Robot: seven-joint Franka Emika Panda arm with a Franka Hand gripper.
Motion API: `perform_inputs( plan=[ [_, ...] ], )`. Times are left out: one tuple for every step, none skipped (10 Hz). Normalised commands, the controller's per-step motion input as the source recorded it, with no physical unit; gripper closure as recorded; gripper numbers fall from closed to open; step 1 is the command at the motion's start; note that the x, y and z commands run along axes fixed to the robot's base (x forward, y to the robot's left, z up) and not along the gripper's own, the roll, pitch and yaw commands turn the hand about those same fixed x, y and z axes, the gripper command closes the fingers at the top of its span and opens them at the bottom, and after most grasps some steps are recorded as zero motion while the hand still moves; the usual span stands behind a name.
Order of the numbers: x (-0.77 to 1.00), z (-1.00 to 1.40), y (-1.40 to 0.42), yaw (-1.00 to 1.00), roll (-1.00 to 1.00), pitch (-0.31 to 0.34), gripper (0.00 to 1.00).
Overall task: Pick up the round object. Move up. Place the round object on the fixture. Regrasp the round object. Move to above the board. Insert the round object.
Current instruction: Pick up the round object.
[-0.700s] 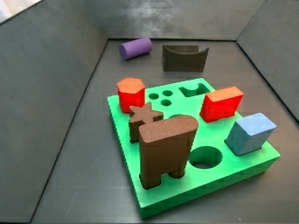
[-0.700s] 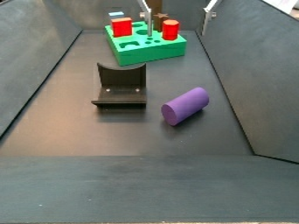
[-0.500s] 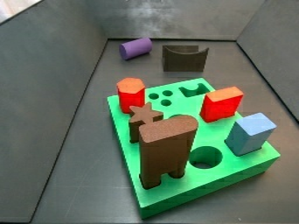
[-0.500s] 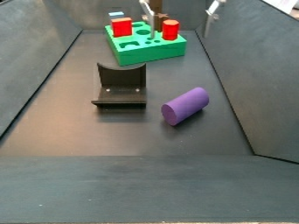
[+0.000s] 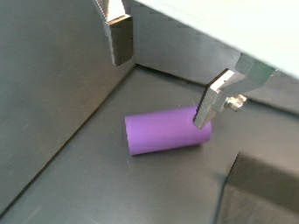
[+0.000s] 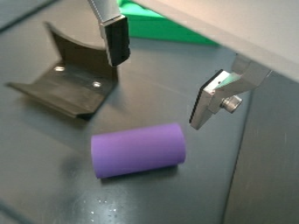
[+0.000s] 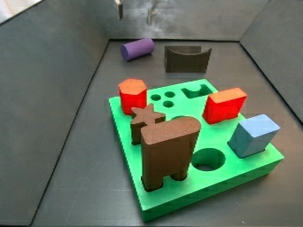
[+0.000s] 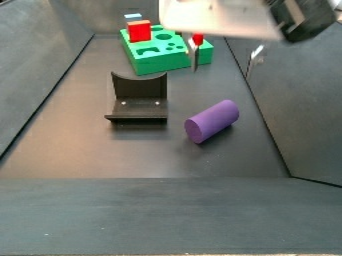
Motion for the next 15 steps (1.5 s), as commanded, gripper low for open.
perform_inputs(
  plan=[
    [0.07,-0.66,0.02,-0.98,0.05,0.0,0.0],
    [0.05,-0.75,0.05,-0.9,0.1,0.0,0.0],
    [0.0,-0.83,0.09,-0.85,0.11,-0.026,0.0],
    [0.0,-0.85,0.15,-0.8,0.08,-0.026,0.0],
    [0.0,-0.91,0.18,-0.75,0.06,-0.03,0.0],
    [-0.03,-0.98,0.25,-0.67,0.0,-0.063,0.0],
    [-0.1,-0.97,0.27,-0.57,0.0,-0.064,0.0],
    [-0.16,-0.94,0.26,-0.51,0.0,-0.08,0.0],
    [-0.2,-0.89,0.21,-0.39,0.0,-0.119,0.0],
    [-0.23,-0.84,0.1,-0.27,0.03,-0.166,0.0],
    [-0.14,-0.24,0.07,-0.08,0.0,-0.18,0.0],
    [0.0,0.0,0.0,0.0,0.0,0.01,0.0],
    [0.0,0.0,0.0,0.0,0.0,0.0,0.0],
    [0.0,0.0,0.0,0.0,0.0,0.0,1.0],
    [0.0,0.0,0.0,0.0,0.0,0.0,1.0]
  ],
)
